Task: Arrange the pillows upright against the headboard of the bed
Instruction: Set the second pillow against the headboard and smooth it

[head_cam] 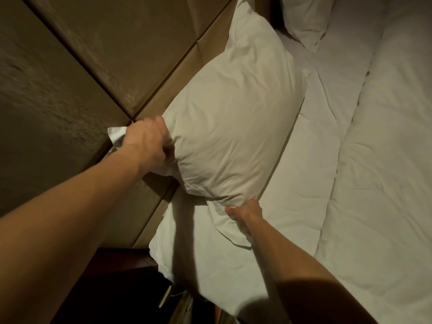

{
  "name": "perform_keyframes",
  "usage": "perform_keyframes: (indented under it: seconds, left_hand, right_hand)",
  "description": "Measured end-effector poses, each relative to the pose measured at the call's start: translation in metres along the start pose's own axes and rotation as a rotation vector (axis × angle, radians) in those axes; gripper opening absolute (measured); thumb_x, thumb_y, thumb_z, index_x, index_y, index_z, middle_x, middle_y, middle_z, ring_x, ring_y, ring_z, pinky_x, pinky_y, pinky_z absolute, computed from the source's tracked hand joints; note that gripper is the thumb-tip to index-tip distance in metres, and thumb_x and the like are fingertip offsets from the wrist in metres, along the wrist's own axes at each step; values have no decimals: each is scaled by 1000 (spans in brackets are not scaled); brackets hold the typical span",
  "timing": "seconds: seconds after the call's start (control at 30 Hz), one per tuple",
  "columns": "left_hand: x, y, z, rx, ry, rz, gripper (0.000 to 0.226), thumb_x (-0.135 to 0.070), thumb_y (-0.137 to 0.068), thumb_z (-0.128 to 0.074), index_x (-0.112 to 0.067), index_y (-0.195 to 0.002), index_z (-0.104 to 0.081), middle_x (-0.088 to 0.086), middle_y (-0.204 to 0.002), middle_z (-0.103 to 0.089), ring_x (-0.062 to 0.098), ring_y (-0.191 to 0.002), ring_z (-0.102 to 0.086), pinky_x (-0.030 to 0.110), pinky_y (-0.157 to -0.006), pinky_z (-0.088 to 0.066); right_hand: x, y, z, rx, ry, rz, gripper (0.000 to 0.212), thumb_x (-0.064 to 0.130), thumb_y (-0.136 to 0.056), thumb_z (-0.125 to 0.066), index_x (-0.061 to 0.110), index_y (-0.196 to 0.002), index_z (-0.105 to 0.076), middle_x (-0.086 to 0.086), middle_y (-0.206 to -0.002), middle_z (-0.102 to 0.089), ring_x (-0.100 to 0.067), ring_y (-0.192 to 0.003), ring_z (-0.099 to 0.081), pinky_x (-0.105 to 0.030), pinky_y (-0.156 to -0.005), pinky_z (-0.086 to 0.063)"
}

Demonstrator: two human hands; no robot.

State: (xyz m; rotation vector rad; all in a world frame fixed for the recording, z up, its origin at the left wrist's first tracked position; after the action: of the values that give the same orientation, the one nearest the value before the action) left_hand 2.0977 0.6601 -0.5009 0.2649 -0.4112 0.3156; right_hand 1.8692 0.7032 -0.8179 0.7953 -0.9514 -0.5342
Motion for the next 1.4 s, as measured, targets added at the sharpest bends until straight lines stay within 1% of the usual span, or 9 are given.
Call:
perform_keyframes:
  seconds: [0.13, 0.3, 0.5, 0.67, 0.77, 0.87, 1.0, 1.2, 1.4]
  left_hand:
    - [3, 6, 1, -32, 6, -33, 43, -21, -82, -73, -12, -108, -40, 13, -104, -62, 35, -96, -65, 38, -66, -44]
    - [9, -5, 45, -172, -151, -69, 30, -18, -93, -61, -16, -113, -39, 7, -92, -48, 28, -91, -63, 37, -63, -41]
    - [23, -5, 40, -108, -116, -55, 40, -14, -87, -64, -16, -116, -37, 9, -98, -53, 33, -95, -65, 39, -64, -44]
    - [24, -11, 46, 77, -148, -129, 63, -23, -74, -78, -18, -124, -41, 4, -96, -48, 30, -100, -63, 39, -71, -49]
    - [18, -8, 35, 66, -219, -163, 58, -30, -81, -75, -18, -125, -39, 2, -97, -56, 27, -96, -65, 37, -68, -47]
    - [22, -6, 34, 14, -224, -164, 45, -24, -91, -65, -14, -128, -40, 5, -92, -54, 29, -97, -65, 36, -68, -48]
    - [24, -1, 42, -25, -251, -132, 49, -12, -93, -60, -15, -138, -39, 10, -107, -61, 30, -103, -65, 34, -68, -47]
    - [32, 14, 35, -67, -204, 11, 38, -8, -87, -65, -17, -116, -42, 3, -88, -51, 26, -94, -67, 34, -63, -45]
    - [31, 14, 29, -54, -204, 12, 37, -5, -88, -62, -15, -118, -41, 4, -83, -48, 28, -95, -67, 34, -62, -45]
  right_hand:
    - [16, 33, 16, -69, 33, 36, 73, 43, -69, -81, 13, -128, -50, -11, -122, -62, -36, -111, -62, -40, -92, -53]
    - [21, 40, 13, -88, 4, 125, 51, 32, -78, -68, 13, -123, -54, -10, -118, -64, -38, -107, -63, -44, -93, -54]
    - [8, 45, -4, -48, 5, 128, 45, 29, -76, -72, 13, -115, -58, -12, -115, -66, -35, -105, -64, -42, -93, -53]
    - [-16, 42, -11, -91, 127, 86, 81, 39, -55, -81, 6, -119, -43, -13, -124, -43, -35, -115, -53, -39, -96, -49]
    - [-8, 38, -16, -60, 86, 119, 88, 38, -59, -86, 6, -126, -41, -14, -125, -50, -36, -114, -57, -41, -93, -51]
    - [2, 30, -11, -83, 84, 114, 71, 35, -70, -83, 7, -124, -47, -15, -123, -61, -37, -114, -60, -42, -94, -51]
    - [9, 37, -1, -115, 188, 103, 34, 21, -80, -64, 10, -111, -58, -14, -121, -63, -37, -111, -61, -42, -93, -52]
    - [0, 42, 22, -198, 273, 160, 29, 13, -85, -55, 10, -114, -59, -16, -127, -60, -38, -115, -59, -41, -94, -51]
    - [-3, 41, 18, -155, 258, 165, 34, 10, -83, -49, 12, -116, -59, -13, -121, -61, -38, -110, -61, -42, -90, -53]
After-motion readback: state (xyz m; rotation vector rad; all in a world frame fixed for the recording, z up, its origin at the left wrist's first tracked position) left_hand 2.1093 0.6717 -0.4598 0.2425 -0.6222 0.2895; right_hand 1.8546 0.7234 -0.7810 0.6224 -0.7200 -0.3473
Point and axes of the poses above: each hand's wrist, its own y-axis away from the middle knuckle, its own z-axis out of the back of the hand, x = y × z, the point moved 5 cm from there along -y, towards the middle knuckle
